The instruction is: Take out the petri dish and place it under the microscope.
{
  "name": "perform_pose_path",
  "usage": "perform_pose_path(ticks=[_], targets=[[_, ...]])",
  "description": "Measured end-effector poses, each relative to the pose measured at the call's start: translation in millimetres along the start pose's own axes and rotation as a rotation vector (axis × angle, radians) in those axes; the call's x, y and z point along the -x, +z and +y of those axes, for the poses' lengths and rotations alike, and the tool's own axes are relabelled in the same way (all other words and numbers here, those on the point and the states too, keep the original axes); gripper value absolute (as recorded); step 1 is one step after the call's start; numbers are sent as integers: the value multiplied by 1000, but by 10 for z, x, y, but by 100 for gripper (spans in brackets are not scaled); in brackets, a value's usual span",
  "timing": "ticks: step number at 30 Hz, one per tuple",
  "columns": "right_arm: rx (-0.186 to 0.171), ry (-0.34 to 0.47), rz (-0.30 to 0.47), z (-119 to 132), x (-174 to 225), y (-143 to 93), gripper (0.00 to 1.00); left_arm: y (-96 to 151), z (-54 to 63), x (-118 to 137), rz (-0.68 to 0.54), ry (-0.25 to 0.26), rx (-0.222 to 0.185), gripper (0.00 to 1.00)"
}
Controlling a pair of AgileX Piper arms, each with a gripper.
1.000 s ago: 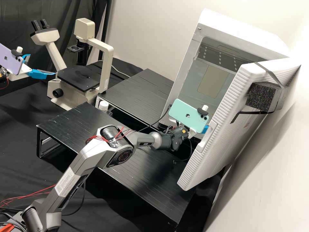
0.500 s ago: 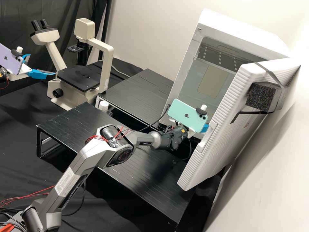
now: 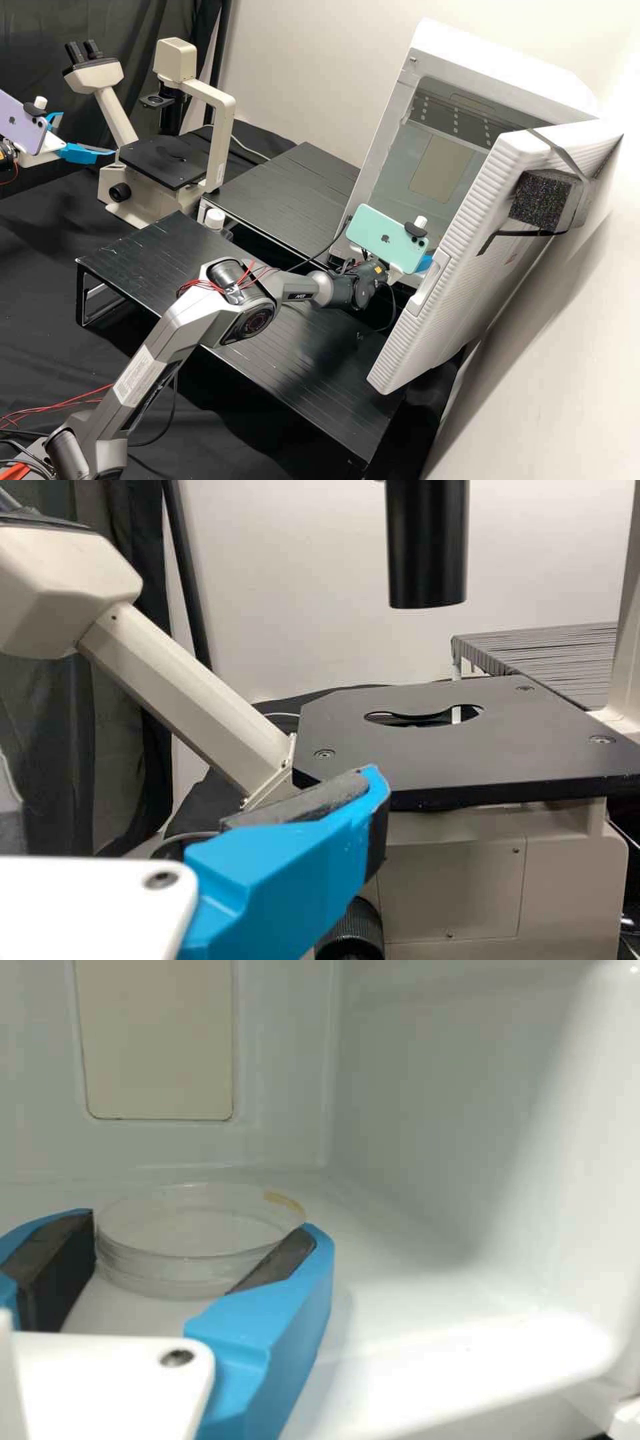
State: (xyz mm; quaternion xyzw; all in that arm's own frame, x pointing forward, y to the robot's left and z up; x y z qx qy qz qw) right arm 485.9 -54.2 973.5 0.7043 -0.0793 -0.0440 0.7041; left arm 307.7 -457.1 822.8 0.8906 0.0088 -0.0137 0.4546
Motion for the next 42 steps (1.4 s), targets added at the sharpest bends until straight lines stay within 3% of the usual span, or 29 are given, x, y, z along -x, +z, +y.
perform_pose_path(ticks=[24, 31, 42], targets=[[0, -1, 11, -8, 9, -10, 0, 0, 0, 0, 0, 0, 0, 100], [16, 36, 53, 204, 256, -60, 0, 0, 0, 0, 0, 0, 0, 100], [3, 67, 119, 327, 739, -132, 0, 0, 0, 0, 0, 0, 0, 100]])
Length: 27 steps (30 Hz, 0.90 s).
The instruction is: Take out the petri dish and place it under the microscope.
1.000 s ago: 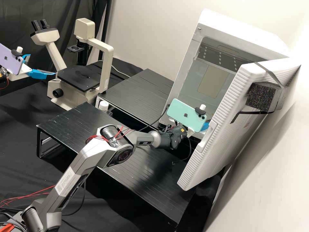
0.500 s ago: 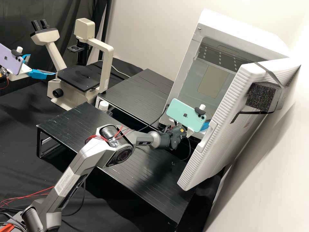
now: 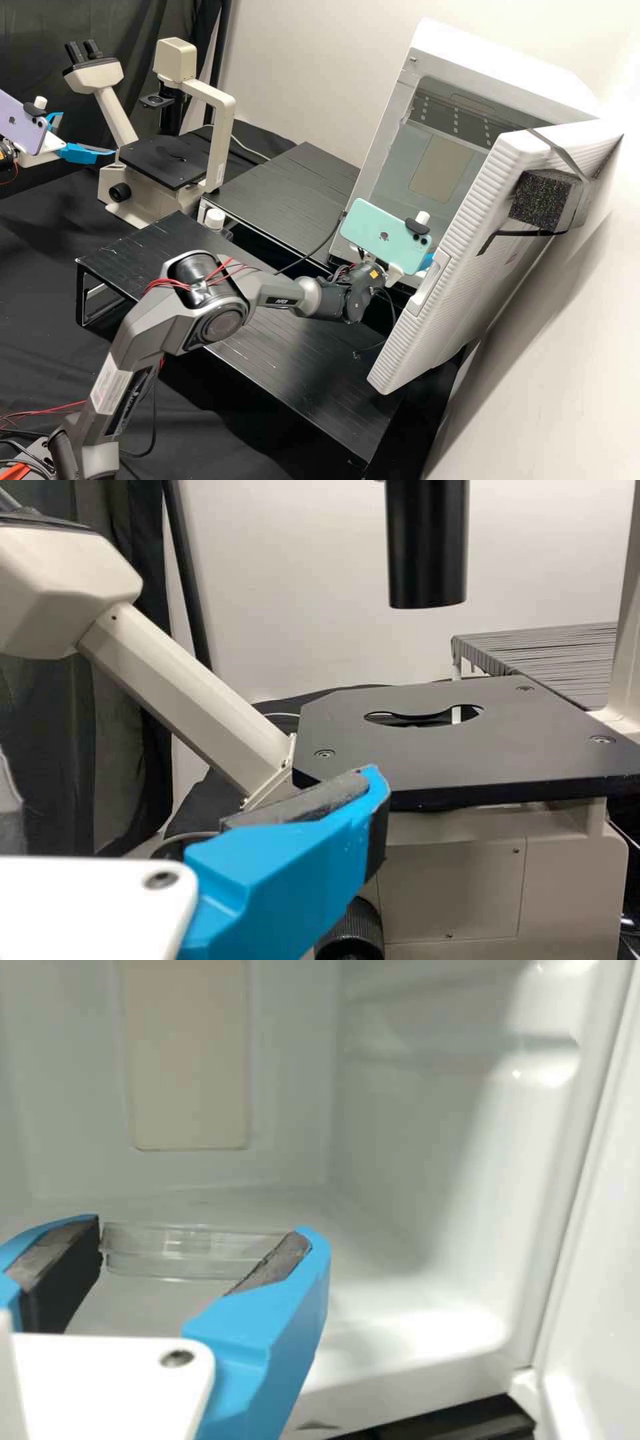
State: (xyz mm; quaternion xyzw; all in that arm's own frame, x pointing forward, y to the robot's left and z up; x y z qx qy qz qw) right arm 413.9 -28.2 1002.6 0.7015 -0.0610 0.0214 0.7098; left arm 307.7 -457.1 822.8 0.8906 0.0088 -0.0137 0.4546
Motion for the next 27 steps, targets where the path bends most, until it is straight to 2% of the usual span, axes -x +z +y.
perform_pose_path(ticks=[9, 19, 27], targets=[[-50, -26, 57, -186, 451, 47, 0, 0, 0, 0, 0, 0, 0, 100], [-48, -81, 49, -348, 472, 92, 0, 0, 0, 0, 0, 0, 0, 100], [-52, -89, 44, -386, 380, 159, 0, 0, 0, 0, 0, 0, 0, 100]])
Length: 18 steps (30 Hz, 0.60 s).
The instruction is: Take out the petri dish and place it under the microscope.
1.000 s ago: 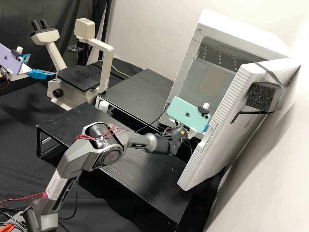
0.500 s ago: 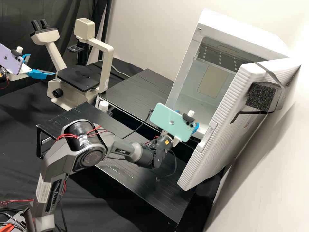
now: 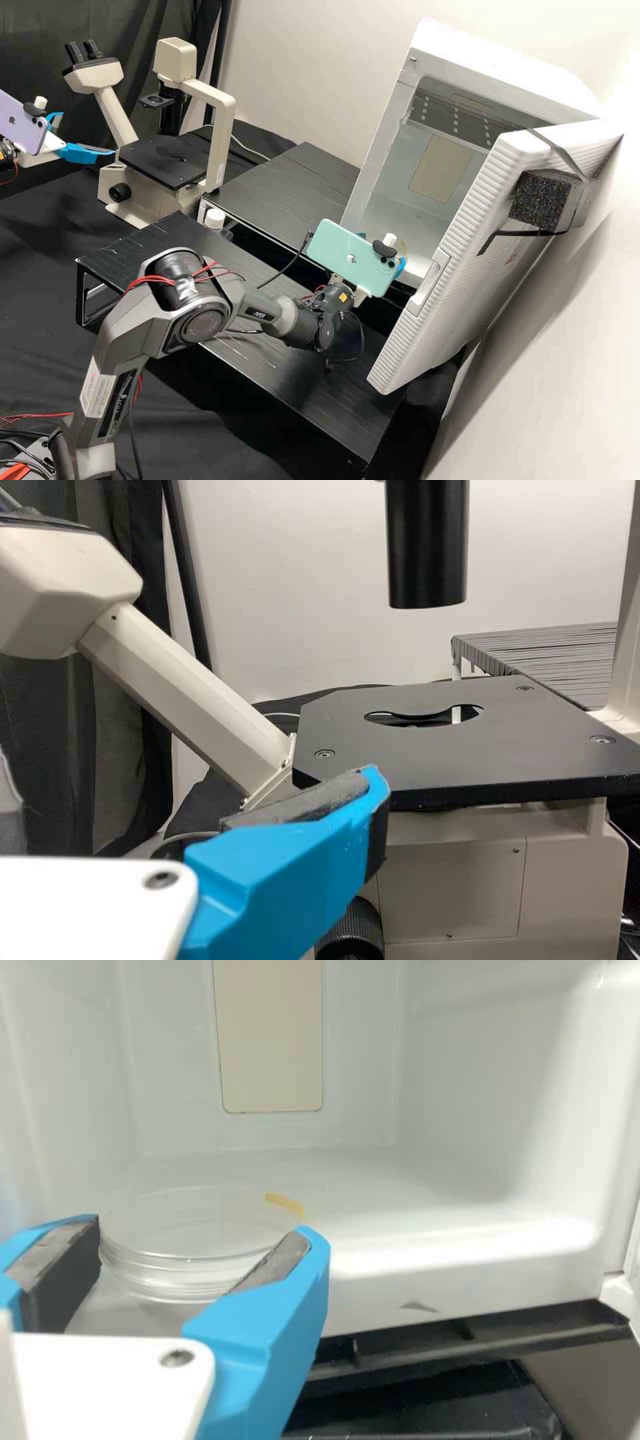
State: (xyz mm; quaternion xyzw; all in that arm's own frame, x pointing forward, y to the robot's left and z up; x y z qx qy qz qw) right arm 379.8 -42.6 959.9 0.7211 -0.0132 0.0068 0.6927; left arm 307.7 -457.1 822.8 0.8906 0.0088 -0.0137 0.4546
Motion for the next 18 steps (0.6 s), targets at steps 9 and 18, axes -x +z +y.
perform_pose_path(ticks=[9, 18], targets=[[20, 4, -34, 64, -305, 117, 0, 0, 0, 0, 0, 0, 0, 100], [22, 10, -39, 88, -354, 158, 0, 0, 0, 0, 0, 0, 0, 100]])
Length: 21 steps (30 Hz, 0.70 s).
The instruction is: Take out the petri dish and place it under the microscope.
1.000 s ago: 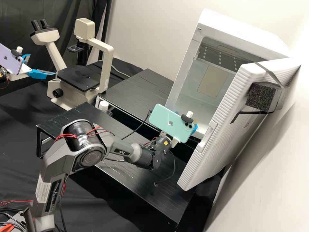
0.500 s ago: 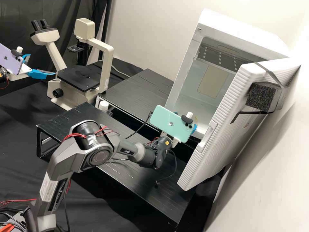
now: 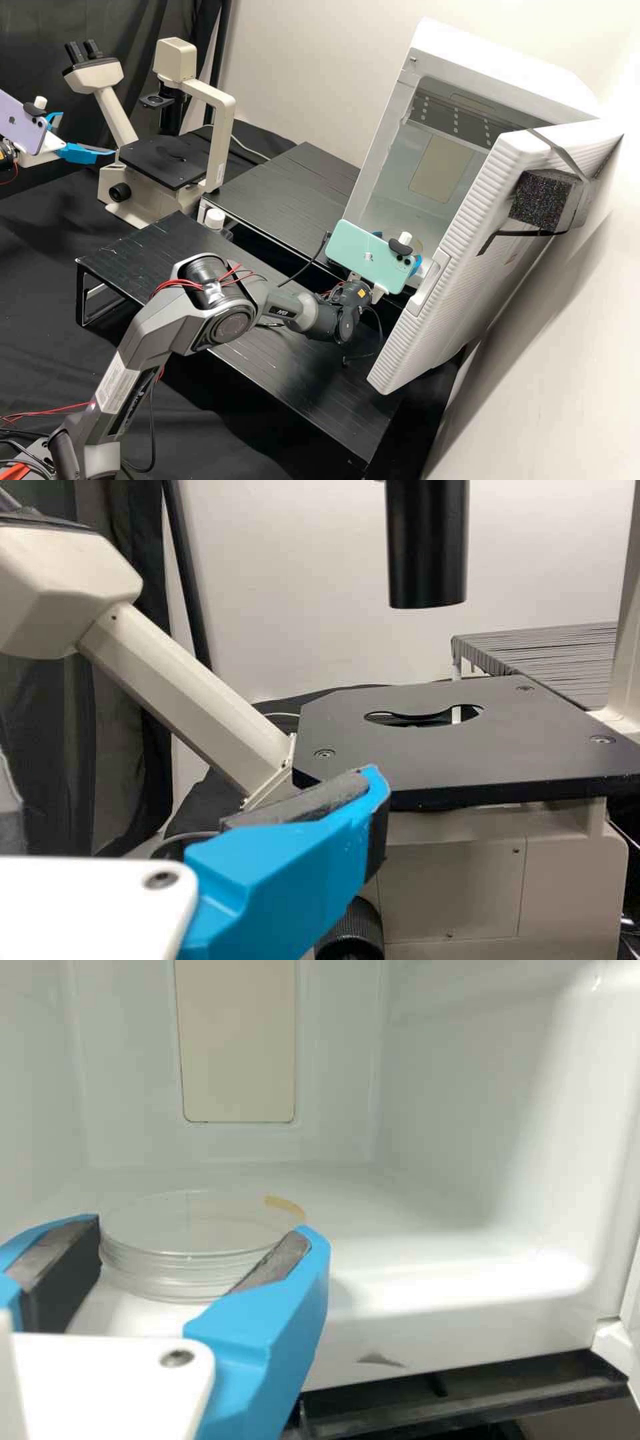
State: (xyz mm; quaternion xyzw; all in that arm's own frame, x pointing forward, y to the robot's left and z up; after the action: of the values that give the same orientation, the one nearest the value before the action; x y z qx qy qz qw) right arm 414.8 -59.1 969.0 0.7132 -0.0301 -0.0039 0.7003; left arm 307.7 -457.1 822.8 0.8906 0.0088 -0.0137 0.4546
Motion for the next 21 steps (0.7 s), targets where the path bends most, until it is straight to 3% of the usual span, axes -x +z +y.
perform_pose_path(ticks=[14, 21], targets=[[1, 5, 0, 22, 10, -1, 0, 0, 0, 0, 0, 0, 0, 100], [3, 45, -11, 168, 34, 39, 0, 0, 0, 0, 0, 0, 0, 100]])
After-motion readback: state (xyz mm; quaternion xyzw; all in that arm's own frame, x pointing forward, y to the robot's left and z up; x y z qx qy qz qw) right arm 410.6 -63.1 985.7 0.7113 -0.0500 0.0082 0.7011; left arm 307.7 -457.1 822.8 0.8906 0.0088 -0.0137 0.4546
